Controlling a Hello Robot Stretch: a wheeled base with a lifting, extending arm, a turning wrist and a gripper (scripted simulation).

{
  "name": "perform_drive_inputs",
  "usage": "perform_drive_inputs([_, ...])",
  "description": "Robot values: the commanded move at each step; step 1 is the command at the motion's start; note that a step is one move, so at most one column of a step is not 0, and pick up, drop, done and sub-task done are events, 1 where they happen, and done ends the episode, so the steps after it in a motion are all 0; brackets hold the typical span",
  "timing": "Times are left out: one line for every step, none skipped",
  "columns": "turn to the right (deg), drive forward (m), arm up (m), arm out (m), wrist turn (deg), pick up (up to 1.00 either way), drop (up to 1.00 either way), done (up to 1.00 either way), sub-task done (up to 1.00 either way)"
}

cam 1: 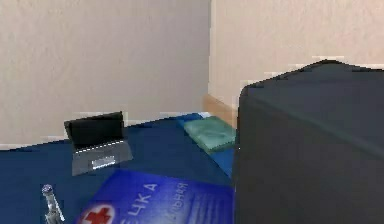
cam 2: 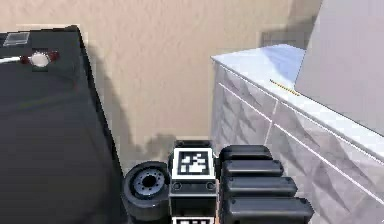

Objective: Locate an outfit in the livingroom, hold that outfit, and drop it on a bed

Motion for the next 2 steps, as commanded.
perform_drive_inputs([-33.0,0.0,0.0,0.0,0.0,0.0,0.0,0.0,0.0])
perform_drive_inputs([0.0,0.3,0.0,0.0,0.0,0.0,0.0,0.0,0.0])
